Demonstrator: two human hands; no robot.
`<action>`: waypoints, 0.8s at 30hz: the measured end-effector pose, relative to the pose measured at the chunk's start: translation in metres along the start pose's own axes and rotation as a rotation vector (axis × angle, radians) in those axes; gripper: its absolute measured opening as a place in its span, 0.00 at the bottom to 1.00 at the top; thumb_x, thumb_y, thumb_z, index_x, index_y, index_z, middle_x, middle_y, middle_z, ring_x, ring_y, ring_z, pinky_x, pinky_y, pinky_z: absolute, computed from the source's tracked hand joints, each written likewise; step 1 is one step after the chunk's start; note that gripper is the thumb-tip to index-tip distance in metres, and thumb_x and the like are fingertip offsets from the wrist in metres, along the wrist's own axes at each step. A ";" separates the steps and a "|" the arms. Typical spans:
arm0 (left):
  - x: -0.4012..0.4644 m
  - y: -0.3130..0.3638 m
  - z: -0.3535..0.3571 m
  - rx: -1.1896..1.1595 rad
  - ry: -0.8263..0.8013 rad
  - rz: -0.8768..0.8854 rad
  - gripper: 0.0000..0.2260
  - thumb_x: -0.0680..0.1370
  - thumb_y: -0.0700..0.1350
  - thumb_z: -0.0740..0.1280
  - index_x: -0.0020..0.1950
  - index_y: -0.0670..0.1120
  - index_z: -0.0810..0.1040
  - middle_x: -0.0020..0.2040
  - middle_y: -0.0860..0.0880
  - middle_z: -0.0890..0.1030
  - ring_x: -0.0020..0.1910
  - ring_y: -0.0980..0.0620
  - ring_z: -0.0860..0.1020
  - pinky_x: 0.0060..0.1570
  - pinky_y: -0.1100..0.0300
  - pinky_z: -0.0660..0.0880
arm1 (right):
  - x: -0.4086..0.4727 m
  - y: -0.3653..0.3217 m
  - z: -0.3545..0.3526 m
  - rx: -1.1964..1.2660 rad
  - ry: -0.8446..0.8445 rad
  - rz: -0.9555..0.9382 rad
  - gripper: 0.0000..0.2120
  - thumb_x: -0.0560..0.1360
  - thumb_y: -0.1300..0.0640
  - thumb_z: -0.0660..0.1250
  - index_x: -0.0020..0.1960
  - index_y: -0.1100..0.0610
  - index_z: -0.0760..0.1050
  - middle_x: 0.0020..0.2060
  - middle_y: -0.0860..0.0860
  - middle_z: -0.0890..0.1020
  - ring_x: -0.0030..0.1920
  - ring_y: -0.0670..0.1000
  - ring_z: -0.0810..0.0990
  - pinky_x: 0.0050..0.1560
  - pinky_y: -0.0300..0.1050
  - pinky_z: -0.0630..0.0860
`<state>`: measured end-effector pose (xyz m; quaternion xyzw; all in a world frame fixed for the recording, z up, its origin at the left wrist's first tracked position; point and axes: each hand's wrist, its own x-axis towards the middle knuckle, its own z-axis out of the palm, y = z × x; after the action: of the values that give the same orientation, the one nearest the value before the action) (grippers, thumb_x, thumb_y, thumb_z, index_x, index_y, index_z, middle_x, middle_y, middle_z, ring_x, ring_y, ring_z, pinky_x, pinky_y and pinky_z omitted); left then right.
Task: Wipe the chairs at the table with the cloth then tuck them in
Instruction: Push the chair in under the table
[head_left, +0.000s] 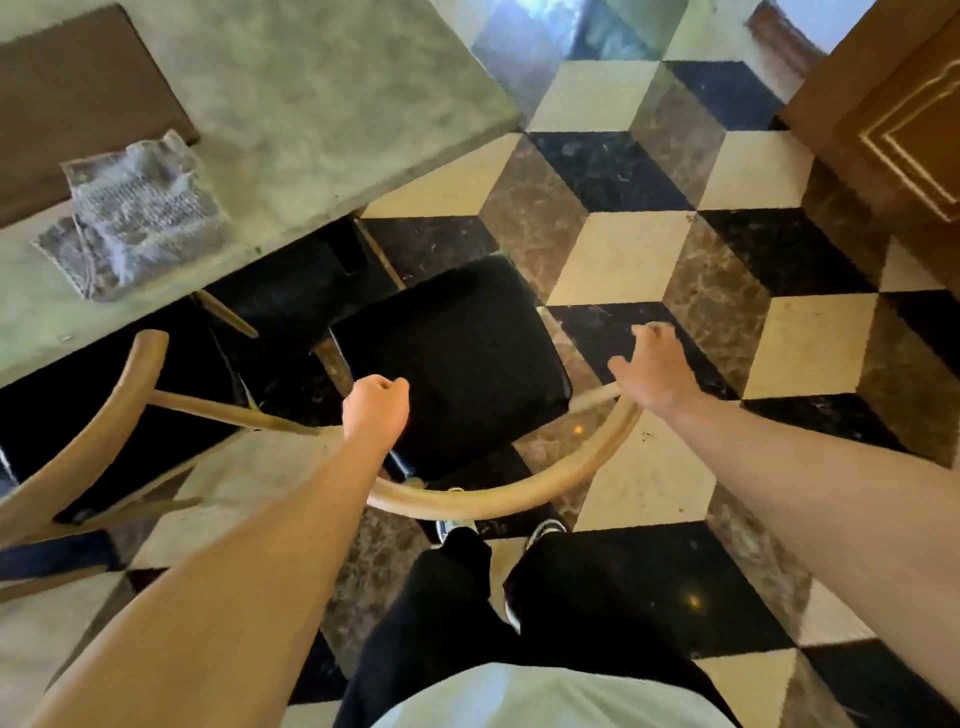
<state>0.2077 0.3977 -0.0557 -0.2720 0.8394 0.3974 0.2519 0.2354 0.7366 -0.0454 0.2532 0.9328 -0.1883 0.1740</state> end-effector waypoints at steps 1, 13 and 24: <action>-0.002 -0.008 -0.001 0.125 0.014 0.028 0.10 0.79 0.48 0.63 0.44 0.45 0.79 0.40 0.46 0.83 0.37 0.49 0.80 0.32 0.57 0.70 | 0.007 0.001 0.000 -0.069 -0.025 -0.037 0.29 0.80 0.52 0.68 0.76 0.63 0.66 0.76 0.61 0.64 0.77 0.61 0.64 0.74 0.55 0.65; -0.043 -0.073 0.027 0.243 0.316 -0.276 0.26 0.79 0.47 0.68 0.72 0.37 0.66 0.68 0.36 0.71 0.64 0.33 0.74 0.59 0.42 0.73 | 0.072 0.036 0.005 -0.036 -0.146 -0.013 0.35 0.78 0.56 0.71 0.79 0.61 0.59 0.75 0.60 0.65 0.71 0.63 0.71 0.63 0.54 0.75; -0.013 -0.080 0.034 -0.843 0.597 -0.642 0.06 0.75 0.45 0.69 0.46 0.42 0.80 0.28 0.47 0.82 0.21 0.50 0.79 0.24 0.55 0.80 | 0.096 0.028 0.026 0.809 0.024 0.654 0.13 0.77 0.49 0.65 0.49 0.60 0.78 0.38 0.54 0.85 0.29 0.50 0.86 0.34 0.48 0.84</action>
<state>0.2763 0.3853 -0.1083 -0.6876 0.5201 0.5064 -0.0165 0.1788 0.7870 -0.1157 0.5806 0.6596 -0.4665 0.1012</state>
